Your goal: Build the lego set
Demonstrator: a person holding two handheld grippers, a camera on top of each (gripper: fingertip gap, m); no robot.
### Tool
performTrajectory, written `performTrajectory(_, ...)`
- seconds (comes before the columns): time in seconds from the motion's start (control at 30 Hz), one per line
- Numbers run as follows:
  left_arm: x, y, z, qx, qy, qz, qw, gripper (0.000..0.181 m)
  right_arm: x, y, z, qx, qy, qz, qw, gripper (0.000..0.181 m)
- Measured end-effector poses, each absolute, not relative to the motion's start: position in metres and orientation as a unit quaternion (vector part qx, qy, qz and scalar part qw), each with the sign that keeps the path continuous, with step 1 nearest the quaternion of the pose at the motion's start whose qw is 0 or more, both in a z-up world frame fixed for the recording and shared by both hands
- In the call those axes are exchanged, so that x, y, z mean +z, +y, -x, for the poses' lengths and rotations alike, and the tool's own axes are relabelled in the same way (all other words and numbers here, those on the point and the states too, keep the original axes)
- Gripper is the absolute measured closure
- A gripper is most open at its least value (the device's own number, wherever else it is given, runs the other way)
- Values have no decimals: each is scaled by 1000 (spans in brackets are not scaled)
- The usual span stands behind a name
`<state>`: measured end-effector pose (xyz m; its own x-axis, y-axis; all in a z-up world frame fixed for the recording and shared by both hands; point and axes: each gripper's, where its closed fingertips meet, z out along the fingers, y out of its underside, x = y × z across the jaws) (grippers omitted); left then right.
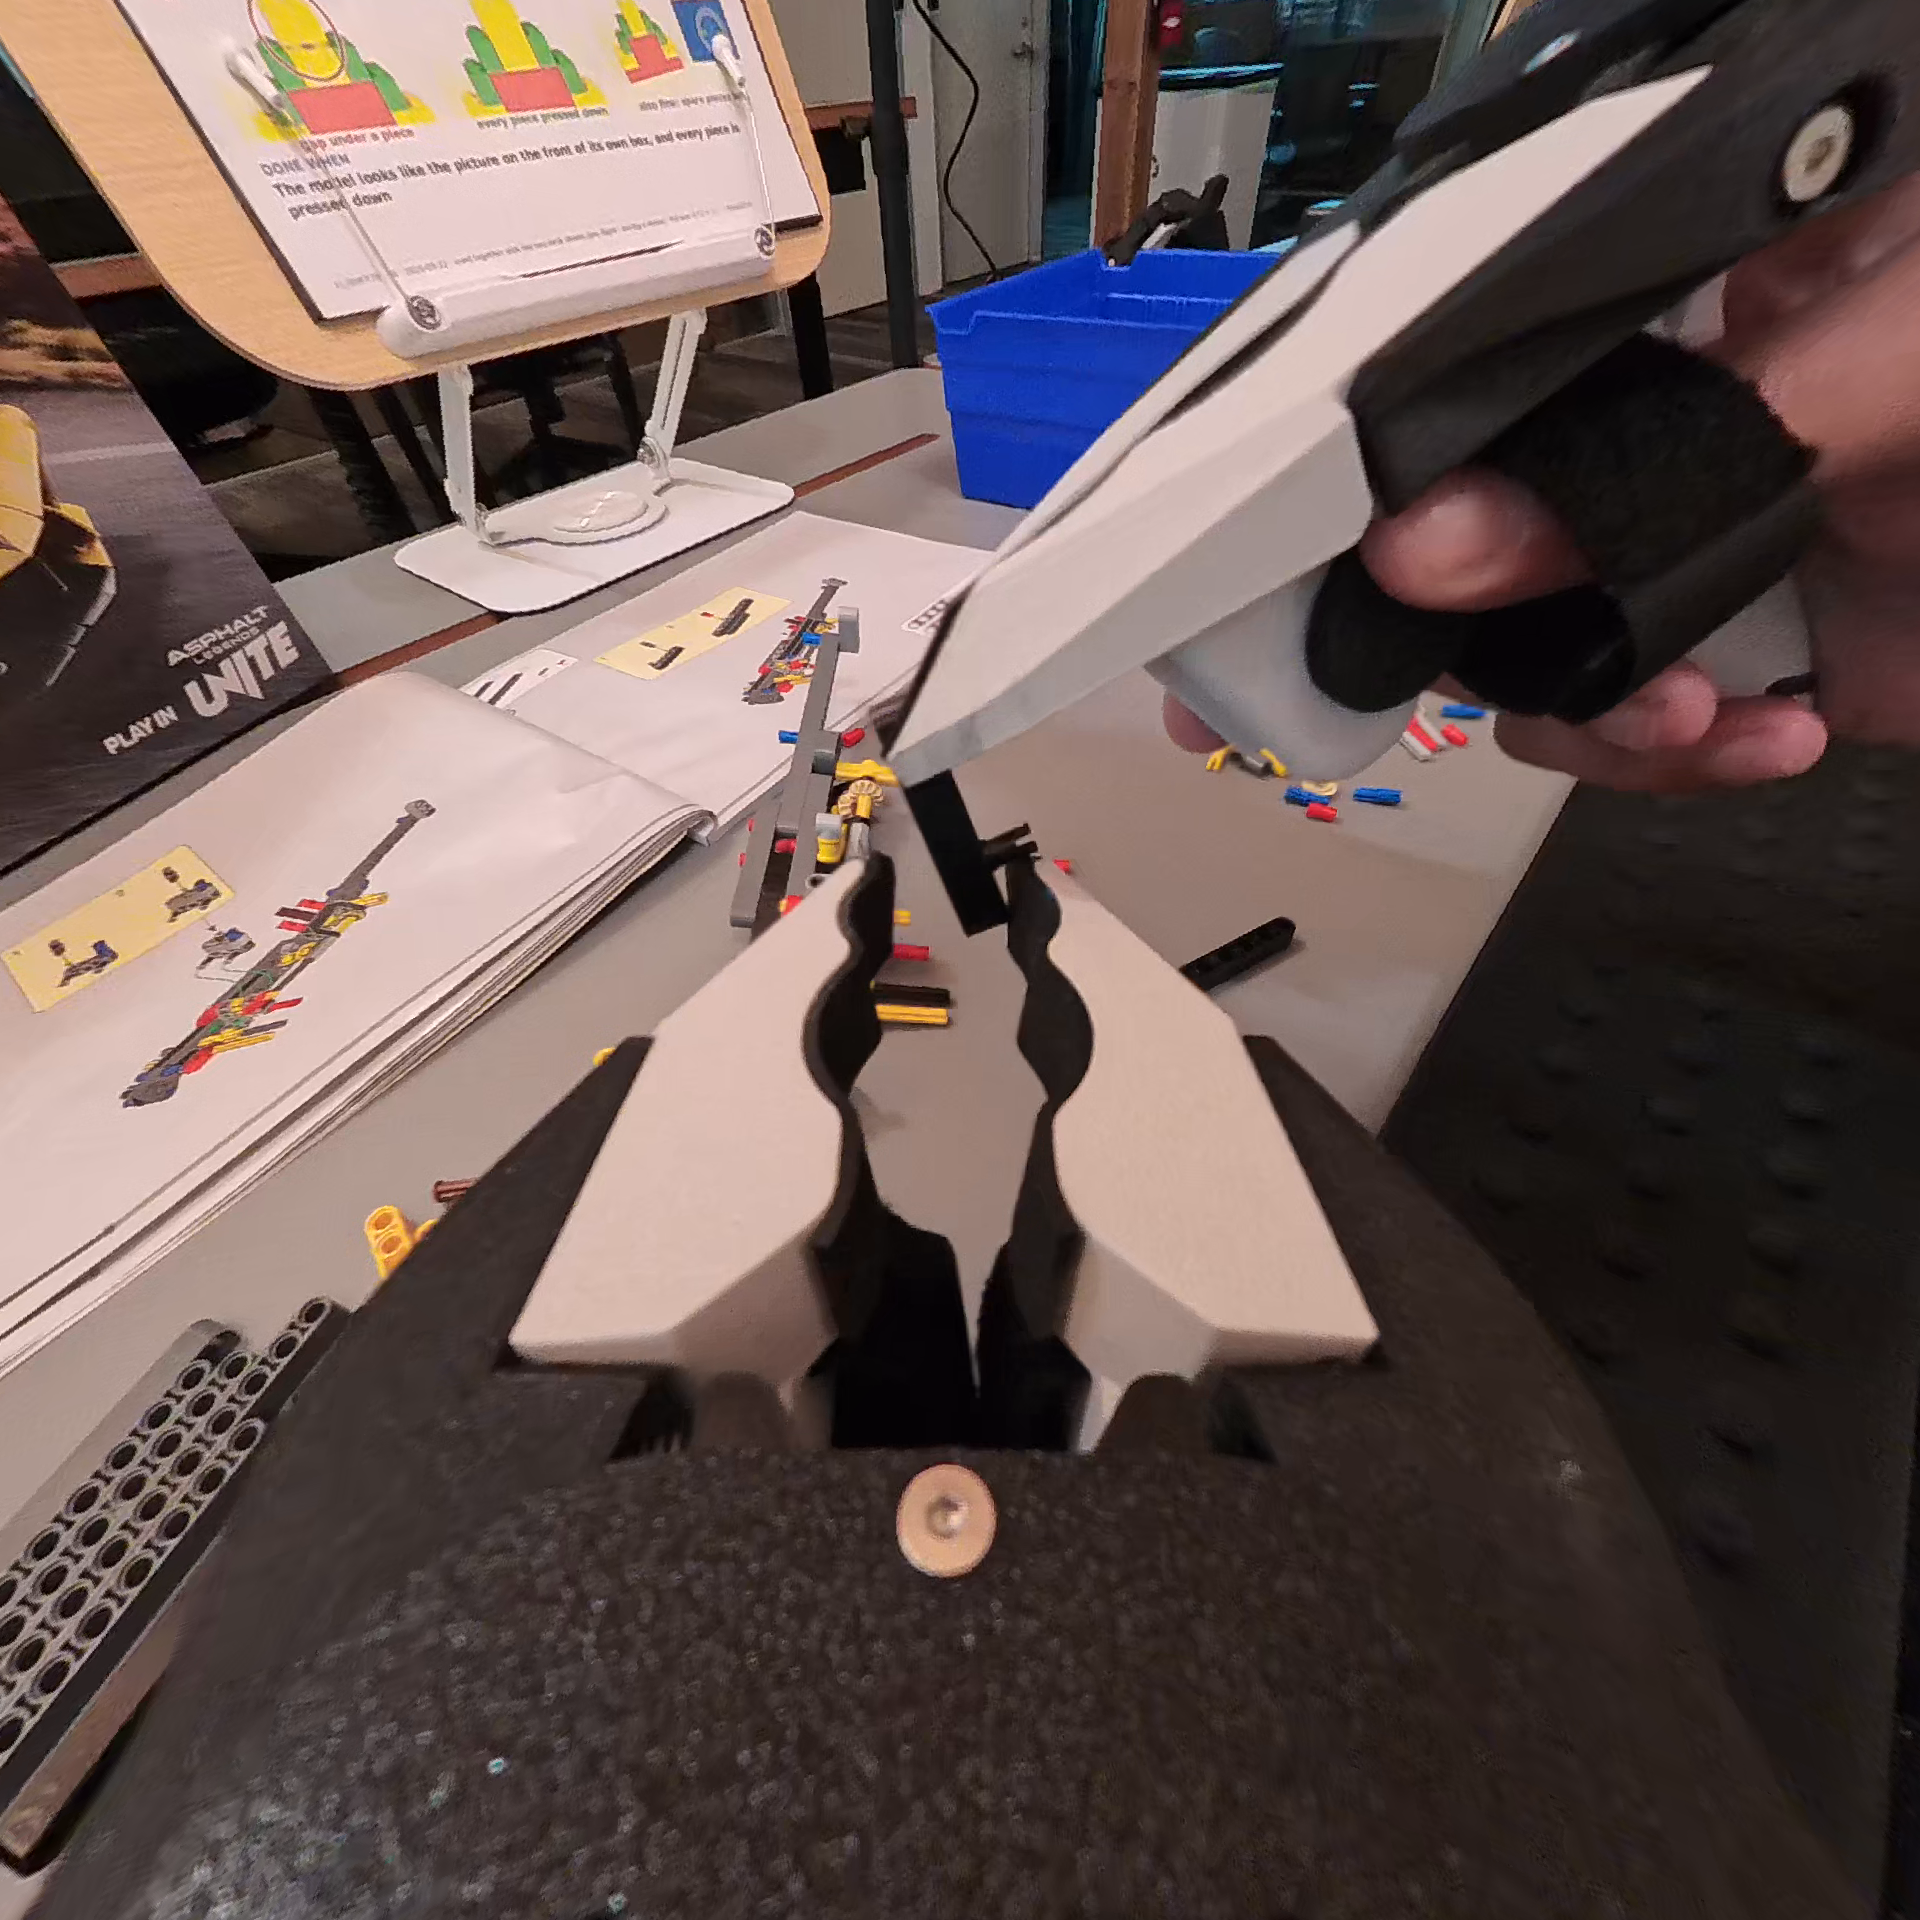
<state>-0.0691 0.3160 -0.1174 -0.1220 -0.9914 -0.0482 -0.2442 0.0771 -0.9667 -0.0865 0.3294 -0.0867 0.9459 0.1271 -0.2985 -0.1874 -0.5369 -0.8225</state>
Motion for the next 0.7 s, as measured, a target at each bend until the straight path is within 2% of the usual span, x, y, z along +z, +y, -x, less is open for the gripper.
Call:
performTrajectory(0.13, -113, 319, 71, -479, 585, 519, 400, 161, -85, 329, 75, 113, 16, 867, 485, 175)
performTrajectory(0.3, -108, 323, 74, -523, 558, 528, 369, 159, -86, 330, 75, 136, 26, 862, 487, 175)
performTrajectory(0.47, -103, 324, 76, -523, 554, 519, 387, 164, -95, 331, 66, 104, 29, 874, 473, 175)
performTrajectory(0.7, -104, 326, 75, -529, 547, 527, 378, 166, -100, 333, 77, 152, 43, 866, 474, 175)
